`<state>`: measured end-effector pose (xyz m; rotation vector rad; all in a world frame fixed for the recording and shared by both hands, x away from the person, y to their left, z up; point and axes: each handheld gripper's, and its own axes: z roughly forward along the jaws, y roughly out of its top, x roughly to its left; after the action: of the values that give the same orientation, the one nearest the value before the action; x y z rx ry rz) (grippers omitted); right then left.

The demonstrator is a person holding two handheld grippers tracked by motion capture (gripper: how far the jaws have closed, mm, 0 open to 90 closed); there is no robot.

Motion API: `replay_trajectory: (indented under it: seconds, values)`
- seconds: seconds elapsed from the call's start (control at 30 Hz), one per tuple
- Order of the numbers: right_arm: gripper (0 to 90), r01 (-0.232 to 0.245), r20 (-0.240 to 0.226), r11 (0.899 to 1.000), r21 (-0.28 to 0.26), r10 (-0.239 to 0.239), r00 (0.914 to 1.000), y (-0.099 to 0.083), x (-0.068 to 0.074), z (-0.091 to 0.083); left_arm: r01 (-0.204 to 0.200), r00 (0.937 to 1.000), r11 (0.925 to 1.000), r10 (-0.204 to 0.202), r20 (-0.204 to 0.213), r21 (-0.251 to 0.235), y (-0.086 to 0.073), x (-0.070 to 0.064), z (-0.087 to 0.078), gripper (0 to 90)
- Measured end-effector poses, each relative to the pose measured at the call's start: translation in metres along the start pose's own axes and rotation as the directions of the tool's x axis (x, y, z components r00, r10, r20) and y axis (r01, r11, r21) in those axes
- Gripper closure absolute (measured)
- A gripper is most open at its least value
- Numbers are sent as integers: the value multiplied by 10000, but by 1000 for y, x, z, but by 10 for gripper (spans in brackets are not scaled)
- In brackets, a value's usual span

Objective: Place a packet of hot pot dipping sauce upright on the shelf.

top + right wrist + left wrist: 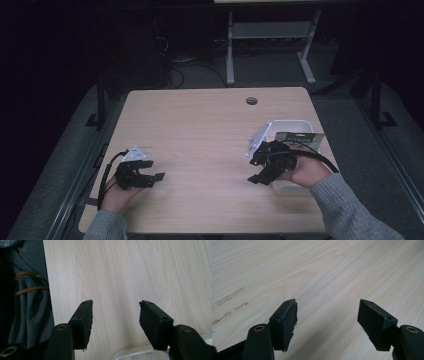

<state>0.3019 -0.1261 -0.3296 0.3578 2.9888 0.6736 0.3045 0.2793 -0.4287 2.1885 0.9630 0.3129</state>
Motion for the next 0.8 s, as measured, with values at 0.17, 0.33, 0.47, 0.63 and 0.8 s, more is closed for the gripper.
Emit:
replay_trajectory:
  seconds: [0.17, 0.33, 0.47, 0.63, 0.8]
  values:
    - [436, 11, -76, 9999, -138, -13, 10000, -3, 4, 10, -43, 10000, 10000, 43, 7, 1, 0, -1, 0, 314]
    - [434, 108, -184, 9996, -242, -113, 9998, -2, 9, 25, 13, 10000, 10000, -13, -13, -36, 0, 0, 0, 313]
    - [430, 214, -293, 9990, -396, -225, 9993, 2, 14, 36, -27, 10000, 10000, 27, -1, -26, 0, 0, 0, 313]
    - [431, 280, -277, 9972, -699, -300, 9992, 6, 18, 48, -69, 10000, 10000, 69, -2, -50, 1, -1, -1, 313]
    - [430, 232, -270, 9962, -842, -255, 9993, 8, 21, 59, -26, 10000, 10000, 26, -22, -62, 0, 0, -1, 312]
